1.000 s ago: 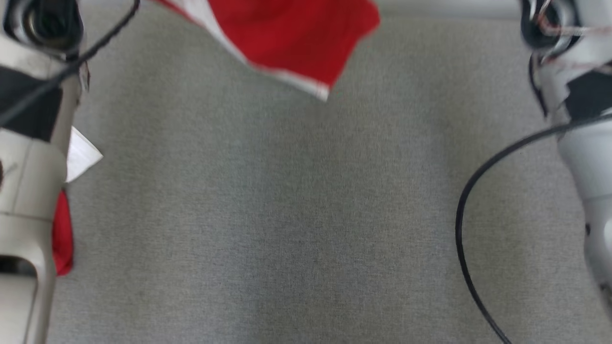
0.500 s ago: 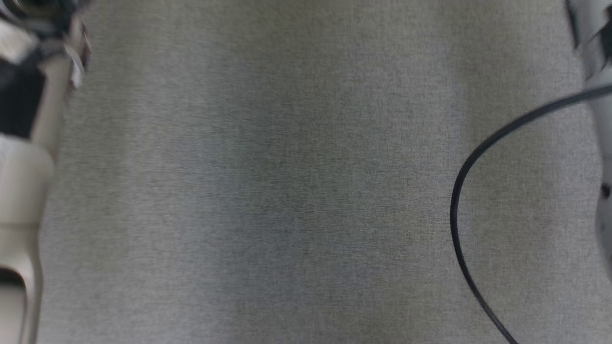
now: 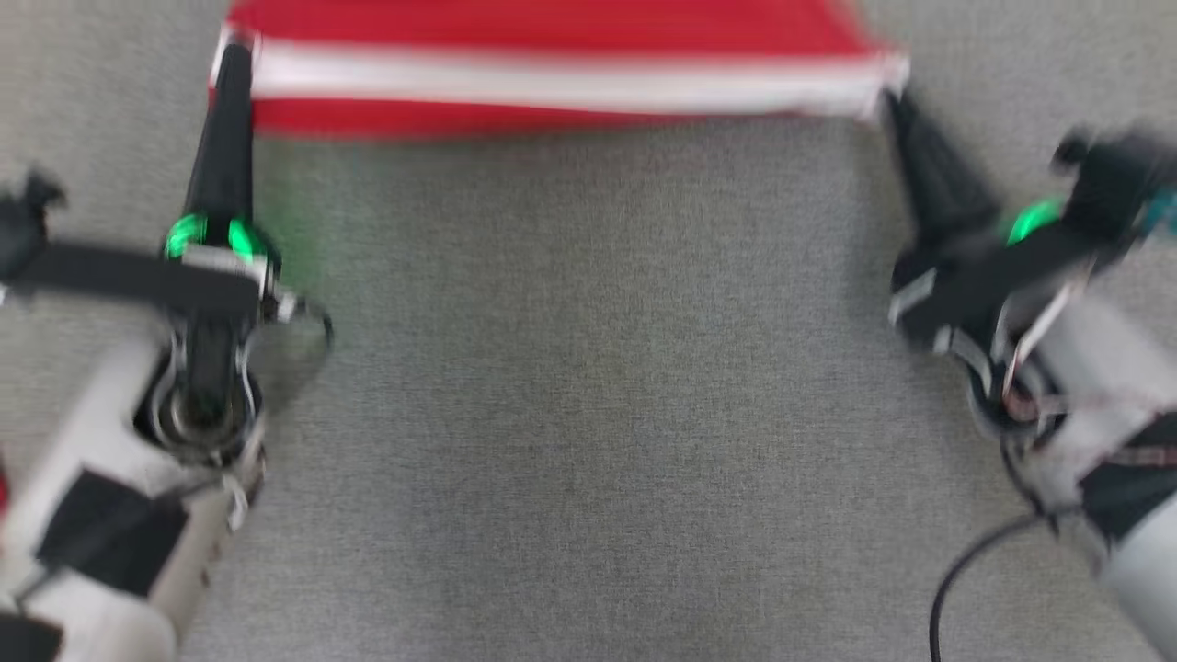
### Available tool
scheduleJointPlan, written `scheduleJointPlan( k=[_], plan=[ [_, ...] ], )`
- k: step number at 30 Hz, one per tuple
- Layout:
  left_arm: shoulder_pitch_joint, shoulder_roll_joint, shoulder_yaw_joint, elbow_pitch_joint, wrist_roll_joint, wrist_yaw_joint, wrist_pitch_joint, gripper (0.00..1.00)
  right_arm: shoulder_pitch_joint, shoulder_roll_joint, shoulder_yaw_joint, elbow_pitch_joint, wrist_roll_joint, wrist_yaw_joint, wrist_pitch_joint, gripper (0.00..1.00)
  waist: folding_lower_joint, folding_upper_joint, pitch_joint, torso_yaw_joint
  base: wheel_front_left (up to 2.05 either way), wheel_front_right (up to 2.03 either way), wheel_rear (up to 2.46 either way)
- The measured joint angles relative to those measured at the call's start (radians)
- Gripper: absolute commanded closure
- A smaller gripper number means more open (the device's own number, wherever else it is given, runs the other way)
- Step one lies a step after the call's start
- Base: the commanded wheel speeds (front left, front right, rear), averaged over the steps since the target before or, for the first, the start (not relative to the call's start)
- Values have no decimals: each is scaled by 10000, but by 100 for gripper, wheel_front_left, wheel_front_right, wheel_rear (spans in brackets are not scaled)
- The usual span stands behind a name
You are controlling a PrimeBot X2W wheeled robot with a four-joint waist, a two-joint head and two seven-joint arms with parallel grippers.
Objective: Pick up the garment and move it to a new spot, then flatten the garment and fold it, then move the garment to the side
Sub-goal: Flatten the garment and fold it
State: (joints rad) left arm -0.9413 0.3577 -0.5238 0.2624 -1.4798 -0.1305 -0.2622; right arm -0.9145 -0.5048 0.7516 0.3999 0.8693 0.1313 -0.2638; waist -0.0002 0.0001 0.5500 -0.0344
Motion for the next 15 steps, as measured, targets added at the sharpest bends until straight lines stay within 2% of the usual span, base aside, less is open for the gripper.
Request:
scheduleJointPlan(
  k=[2,4,8,15],
  plan=[
    [811,-171,474,-102,215,-8,-2,100,747,-234,324,-502,343,0,2,100,-1,-1,-231,24,0,0,0],
    [1459,-54,291,-251,1145,-10,-19,100,1268,-316,405,-903,600,0,-2,100,-1,-2,-480,24,0,0,0],
    [2910,-846,1080,-360,1049,-10,-29,100,2610,-403,529,-1283,917,0,0,100,-2,-3,-1147,-1,0,0,0],
    [4238,-1241,1162,-153,1427,-8,-27,100,3869,-428,439,-1580,1256,0,0,100,-1,-3,-2080,-82,0,0,0]
  ],
)
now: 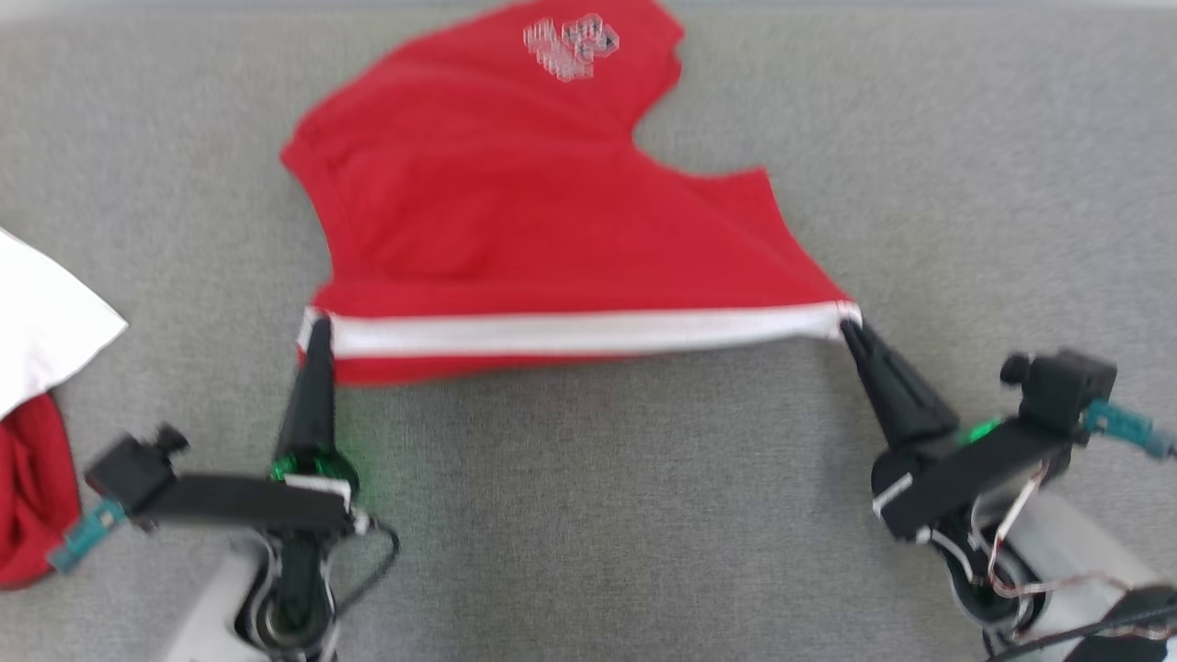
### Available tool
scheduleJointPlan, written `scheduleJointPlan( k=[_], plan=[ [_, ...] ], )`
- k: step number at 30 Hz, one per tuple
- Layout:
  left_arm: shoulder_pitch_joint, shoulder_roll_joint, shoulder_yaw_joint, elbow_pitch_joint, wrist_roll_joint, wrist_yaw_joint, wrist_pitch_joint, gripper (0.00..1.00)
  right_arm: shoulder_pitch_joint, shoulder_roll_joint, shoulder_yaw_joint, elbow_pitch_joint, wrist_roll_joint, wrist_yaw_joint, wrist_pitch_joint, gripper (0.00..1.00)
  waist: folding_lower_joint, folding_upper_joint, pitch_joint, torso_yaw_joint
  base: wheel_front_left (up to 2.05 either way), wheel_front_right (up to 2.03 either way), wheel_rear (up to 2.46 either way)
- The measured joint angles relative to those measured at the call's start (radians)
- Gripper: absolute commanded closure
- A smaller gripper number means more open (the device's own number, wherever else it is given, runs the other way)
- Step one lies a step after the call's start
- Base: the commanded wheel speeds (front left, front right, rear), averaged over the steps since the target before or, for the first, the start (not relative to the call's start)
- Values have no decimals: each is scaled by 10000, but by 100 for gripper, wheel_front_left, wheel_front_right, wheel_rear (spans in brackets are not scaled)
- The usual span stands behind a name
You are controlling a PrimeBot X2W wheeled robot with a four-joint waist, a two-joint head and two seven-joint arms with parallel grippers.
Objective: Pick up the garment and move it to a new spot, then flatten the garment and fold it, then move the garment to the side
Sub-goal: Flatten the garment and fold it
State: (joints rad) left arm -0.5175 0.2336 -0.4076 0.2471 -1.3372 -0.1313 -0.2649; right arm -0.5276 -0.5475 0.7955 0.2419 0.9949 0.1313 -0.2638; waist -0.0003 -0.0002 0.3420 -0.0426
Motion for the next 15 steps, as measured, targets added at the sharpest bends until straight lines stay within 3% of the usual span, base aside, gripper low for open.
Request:
scheduleJointPlan(
  k=[5,15],
  plan=[
    [952,-489,579,351,245,0,4,100,980,222,-44,31,203,0,-2,100,0,0,-681,-74,0,0,0],
    [3045,-550,437,568,1166,8,13,100,2665,462,221,44,591,0,0,100,1,0,-2085,-152,0,0,0]
  ],
)
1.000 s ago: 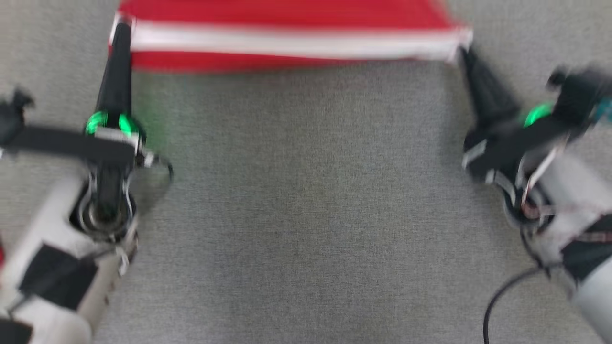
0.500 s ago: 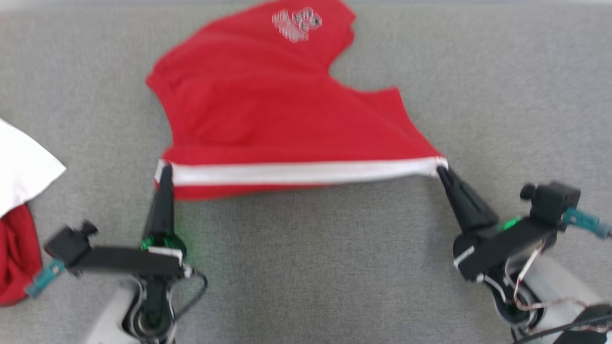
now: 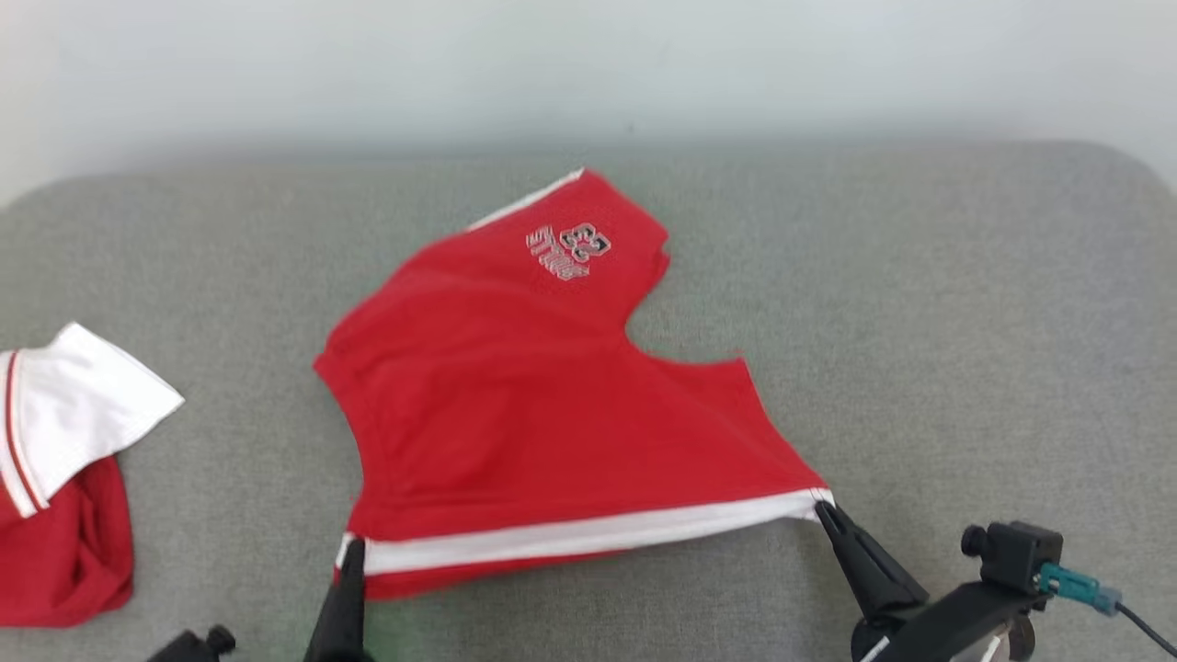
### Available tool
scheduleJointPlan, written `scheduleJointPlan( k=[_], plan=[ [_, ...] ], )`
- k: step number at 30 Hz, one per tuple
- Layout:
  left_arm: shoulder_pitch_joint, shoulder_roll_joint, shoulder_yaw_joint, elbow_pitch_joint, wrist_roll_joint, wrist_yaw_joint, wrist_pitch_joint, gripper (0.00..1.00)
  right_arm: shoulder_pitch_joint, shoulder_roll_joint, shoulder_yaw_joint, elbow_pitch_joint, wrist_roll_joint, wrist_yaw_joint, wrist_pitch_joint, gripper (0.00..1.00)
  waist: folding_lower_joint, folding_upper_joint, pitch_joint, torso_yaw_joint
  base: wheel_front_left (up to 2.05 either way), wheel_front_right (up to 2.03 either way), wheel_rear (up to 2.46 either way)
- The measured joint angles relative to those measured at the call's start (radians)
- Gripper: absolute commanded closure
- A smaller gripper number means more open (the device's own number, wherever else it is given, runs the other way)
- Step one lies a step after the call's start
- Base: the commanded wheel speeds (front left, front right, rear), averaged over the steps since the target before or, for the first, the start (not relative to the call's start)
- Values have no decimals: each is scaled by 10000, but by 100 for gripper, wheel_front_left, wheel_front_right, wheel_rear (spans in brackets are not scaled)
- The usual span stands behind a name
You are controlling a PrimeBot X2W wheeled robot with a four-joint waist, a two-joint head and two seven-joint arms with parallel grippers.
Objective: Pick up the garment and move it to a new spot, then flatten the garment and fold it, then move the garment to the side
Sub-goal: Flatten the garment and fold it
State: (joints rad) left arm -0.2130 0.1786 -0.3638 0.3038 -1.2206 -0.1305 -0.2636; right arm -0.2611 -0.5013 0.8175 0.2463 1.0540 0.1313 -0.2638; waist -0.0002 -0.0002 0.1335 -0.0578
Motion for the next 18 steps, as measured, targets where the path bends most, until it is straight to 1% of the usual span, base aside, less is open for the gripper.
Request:
scheduleJointPlan(
  k=[3,5,9,12,18],
  plan=[
    [495,65,-88,-31,297,0,0,100,297,-31,-42,-46,27,0,-2,100,1,0,-349,4,0,0,0],
    [767,132,-240,-35,694,2,0,100,541,-59,-90,-79,15,0,0,100,0,1,-544,21,0,0,0],
    [1289,111,-188,-65,1158,0,0,100,1046,-144,-251,-211,-31,0,0,100,1,0,-877,95,0,0,0],
    [1668,-79,255,-123,1406,0,2,100,1388,-192,-316,-362,-82,0,2,100,1,1,-1075,157,0,0,0],
    [2175,-267,604,-326,1697,0,2,100,1861,-265,-337,-669,-176,0,2,100,1,1,-1291,230,0,0,0]
  ],
)
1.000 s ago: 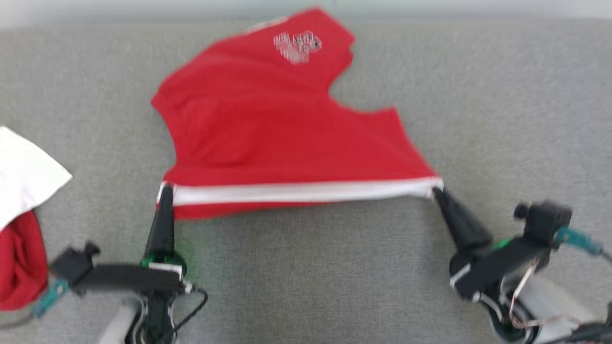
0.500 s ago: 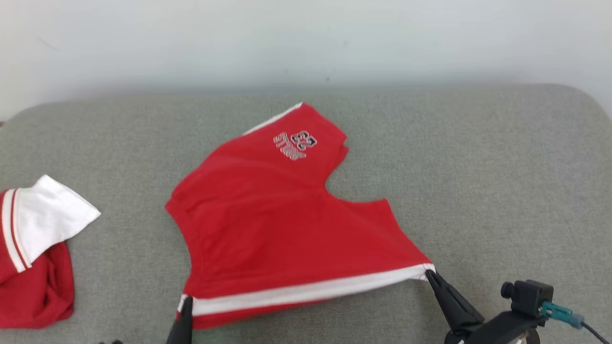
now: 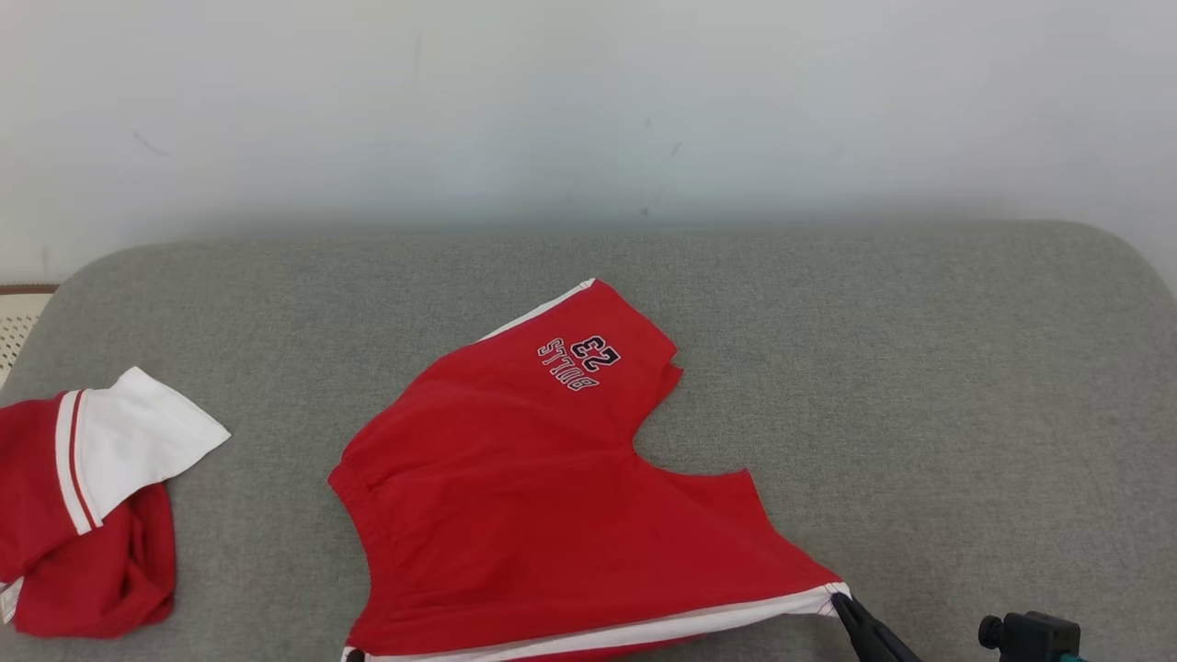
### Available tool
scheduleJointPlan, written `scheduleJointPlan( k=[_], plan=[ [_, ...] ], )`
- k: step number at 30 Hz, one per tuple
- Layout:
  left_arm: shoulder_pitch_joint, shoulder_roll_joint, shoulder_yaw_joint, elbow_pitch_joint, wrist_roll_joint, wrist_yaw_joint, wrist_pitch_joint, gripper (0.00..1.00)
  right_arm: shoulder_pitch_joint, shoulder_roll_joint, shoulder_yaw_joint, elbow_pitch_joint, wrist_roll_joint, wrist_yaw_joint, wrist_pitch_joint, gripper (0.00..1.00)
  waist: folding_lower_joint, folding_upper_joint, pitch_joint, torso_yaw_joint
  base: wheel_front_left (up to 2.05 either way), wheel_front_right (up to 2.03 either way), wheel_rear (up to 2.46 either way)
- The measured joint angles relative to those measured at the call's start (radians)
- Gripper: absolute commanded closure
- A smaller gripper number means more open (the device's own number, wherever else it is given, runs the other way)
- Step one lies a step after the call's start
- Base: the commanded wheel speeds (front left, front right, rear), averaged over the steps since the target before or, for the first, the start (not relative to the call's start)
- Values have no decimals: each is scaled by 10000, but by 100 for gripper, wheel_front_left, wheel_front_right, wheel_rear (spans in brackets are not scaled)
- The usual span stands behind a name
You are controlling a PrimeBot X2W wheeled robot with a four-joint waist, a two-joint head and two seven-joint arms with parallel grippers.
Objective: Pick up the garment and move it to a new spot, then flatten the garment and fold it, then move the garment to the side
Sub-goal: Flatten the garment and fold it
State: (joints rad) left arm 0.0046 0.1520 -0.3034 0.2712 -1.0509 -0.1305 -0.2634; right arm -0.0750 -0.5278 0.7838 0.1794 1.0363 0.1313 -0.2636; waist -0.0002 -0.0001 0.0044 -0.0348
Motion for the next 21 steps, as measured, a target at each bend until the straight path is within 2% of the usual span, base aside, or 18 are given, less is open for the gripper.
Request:
scheduleJointPlan(
  k=[4,9,16,21],
  plan=[
    [15,-63,173,-382,153,0,0,100,-14,52,-288,-111,-267,0,0,100,2,0,68,12,0,0,0],
    [-379,-161,238,-807,236,0,-2,100,-643,462,-1034,-121,-1229,0,0,100,2,1,322,131,0,0,0],
    [-1948,-487,362,-922,311,0,-2,100,-2707,945,-1730,848,-2497,0,0,100,3,1,1101,459,0,0,0],
    [-3222,-761,650,-577,671,0,0,100,-4465,1091,-1630,1749,-2629,0,-4,100,4,2,1805,839,0,0,0]
  ],
)
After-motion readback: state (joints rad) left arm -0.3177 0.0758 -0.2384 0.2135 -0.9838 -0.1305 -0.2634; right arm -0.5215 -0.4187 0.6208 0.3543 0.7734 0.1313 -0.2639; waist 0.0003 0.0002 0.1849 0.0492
